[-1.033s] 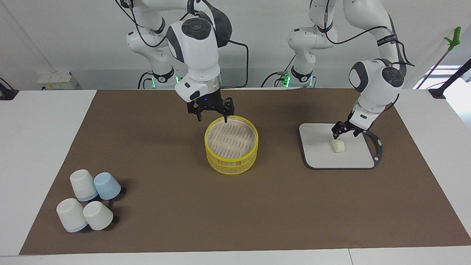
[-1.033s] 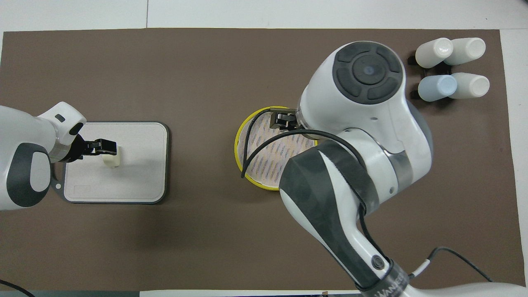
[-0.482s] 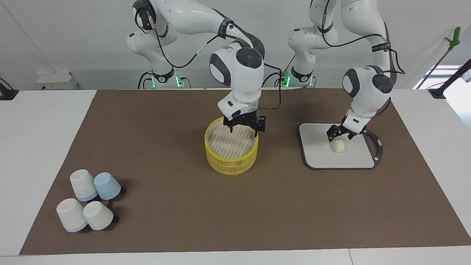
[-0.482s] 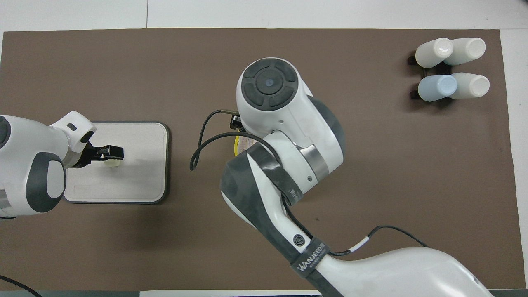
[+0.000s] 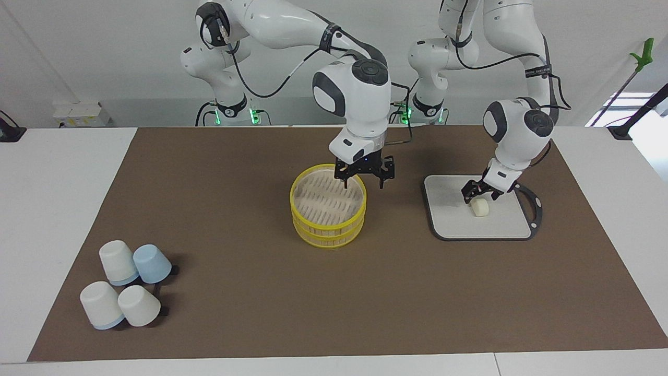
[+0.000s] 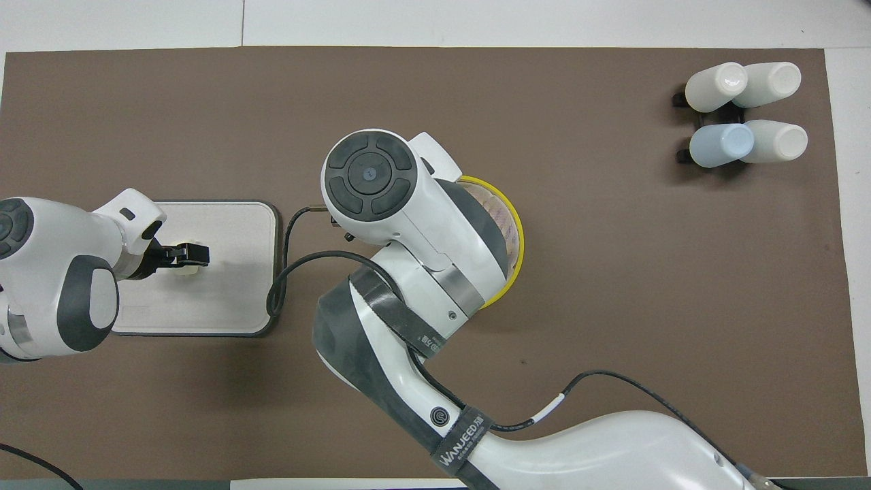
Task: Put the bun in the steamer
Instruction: 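Grasp the steamer lid with the right gripper while the left gripper grasps the bun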
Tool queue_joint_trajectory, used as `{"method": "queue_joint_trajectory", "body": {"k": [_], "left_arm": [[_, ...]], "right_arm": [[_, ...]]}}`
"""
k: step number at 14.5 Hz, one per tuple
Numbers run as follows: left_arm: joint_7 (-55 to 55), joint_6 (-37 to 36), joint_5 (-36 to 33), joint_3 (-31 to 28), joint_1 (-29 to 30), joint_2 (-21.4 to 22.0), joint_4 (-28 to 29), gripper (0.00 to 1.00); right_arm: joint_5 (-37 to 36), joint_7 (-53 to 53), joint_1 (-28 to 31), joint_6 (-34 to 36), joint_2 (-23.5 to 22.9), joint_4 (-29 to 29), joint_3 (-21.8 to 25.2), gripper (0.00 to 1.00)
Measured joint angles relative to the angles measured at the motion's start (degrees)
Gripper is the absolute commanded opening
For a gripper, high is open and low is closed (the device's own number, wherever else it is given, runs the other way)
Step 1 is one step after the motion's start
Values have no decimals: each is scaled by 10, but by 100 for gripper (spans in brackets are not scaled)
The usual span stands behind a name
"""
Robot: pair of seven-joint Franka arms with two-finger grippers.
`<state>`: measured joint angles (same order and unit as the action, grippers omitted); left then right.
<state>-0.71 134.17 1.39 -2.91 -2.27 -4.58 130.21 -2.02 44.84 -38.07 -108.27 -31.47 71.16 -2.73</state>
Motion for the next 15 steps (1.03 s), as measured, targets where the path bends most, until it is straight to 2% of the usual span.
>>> {"method": "queue_joint_trajectory", "body": {"k": [5, 8, 12, 15], "left_arm": [[0, 2, 0, 0, 0, -5, 0, 93], [0, 7, 0, 0, 0, -7, 0, 81], [0, 15, 0, 0, 0, -9, 0, 82], [0, 19, 0, 0, 0, -9, -1, 83]], "right_arm": [[0, 0, -7, -9, -24, 9, 1, 100], [0, 0, -6, -9, -25, 26, 2, 100], [0, 8, -5, 3, -25, 35, 4, 100], [0, 8, -6, 5, -25, 37, 3, 82]]}}
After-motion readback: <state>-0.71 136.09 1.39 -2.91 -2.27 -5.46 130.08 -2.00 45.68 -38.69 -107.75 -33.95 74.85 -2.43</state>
